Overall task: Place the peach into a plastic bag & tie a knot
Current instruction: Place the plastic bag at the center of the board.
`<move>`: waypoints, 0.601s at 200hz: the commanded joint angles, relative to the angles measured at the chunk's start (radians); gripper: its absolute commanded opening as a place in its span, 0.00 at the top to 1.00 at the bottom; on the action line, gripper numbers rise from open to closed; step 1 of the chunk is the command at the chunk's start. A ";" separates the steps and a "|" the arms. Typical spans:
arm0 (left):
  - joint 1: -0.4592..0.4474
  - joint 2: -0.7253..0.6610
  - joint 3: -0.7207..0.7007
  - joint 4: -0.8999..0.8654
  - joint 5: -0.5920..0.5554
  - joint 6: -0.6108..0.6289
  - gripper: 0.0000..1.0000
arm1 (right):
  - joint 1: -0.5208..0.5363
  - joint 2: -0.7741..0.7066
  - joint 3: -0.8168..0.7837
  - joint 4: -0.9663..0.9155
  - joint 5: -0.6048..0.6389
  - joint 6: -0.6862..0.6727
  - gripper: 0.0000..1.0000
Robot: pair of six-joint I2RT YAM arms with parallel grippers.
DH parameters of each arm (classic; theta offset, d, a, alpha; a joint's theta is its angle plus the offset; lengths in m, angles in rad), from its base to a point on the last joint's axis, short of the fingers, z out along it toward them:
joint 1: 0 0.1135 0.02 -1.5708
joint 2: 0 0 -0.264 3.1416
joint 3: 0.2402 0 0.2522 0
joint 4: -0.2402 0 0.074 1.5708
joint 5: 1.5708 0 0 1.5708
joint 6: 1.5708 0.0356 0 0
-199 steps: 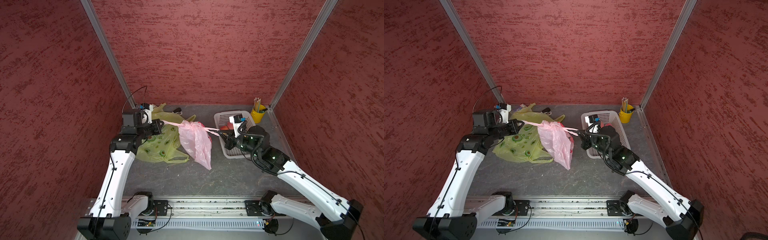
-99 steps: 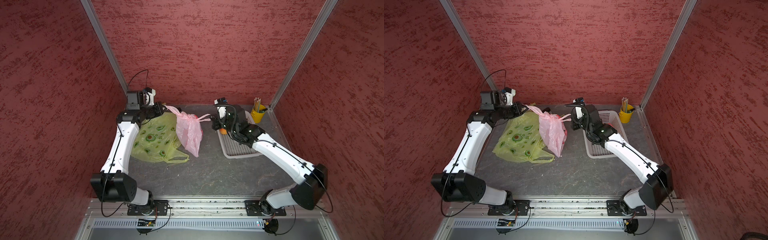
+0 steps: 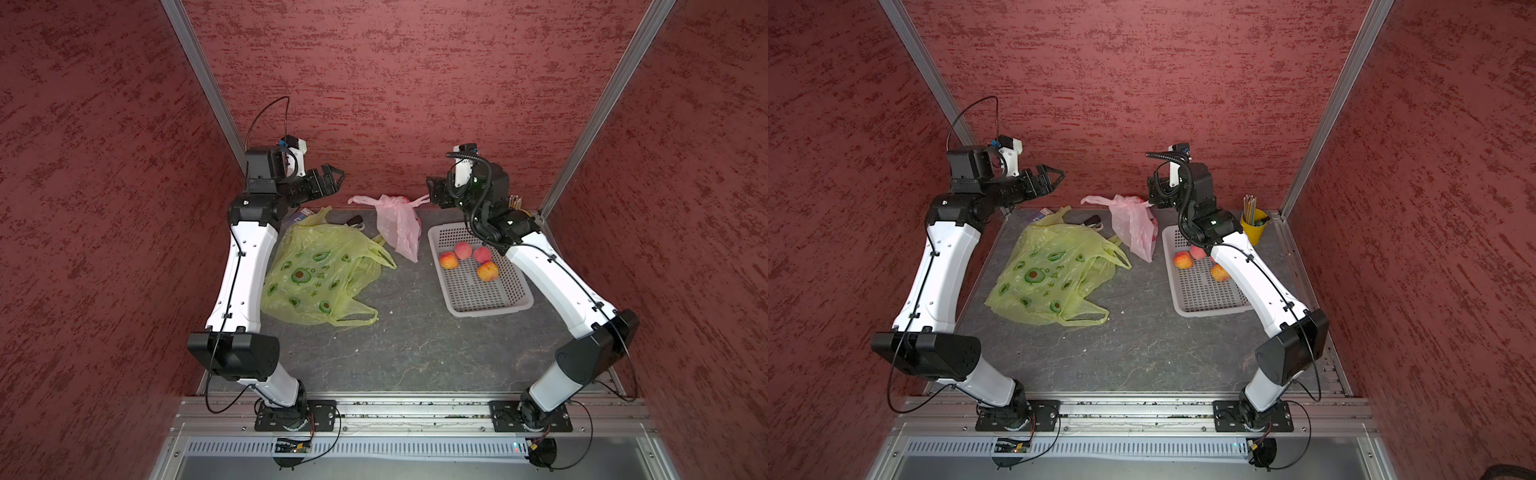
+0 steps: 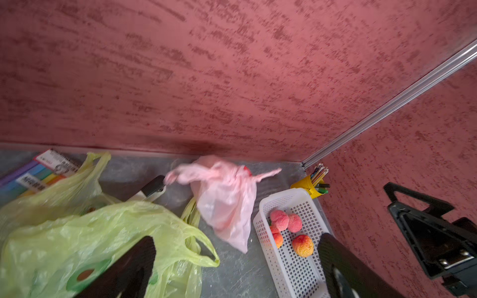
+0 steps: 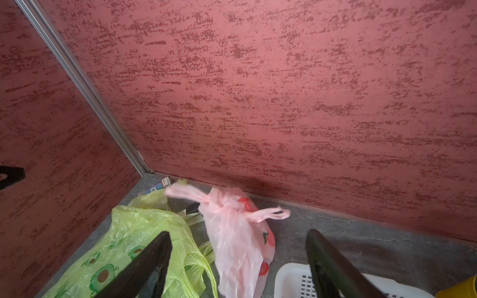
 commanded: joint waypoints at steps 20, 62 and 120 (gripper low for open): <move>0.002 -0.152 -0.315 0.026 -0.090 -0.004 0.00 | 0.001 -0.091 -0.157 0.024 -0.030 0.007 0.19; -0.089 -0.248 -0.690 0.074 -0.181 -0.022 0.03 | -0.004 -0.182 -0.380 0.083 -0.128 0.073 0.23; -0.198 -0.154 -0.867 0.152 -0.290 -0.048 0.06 | -0.004 -0.270 -0.641 0.183 -0.262 0.169 0.30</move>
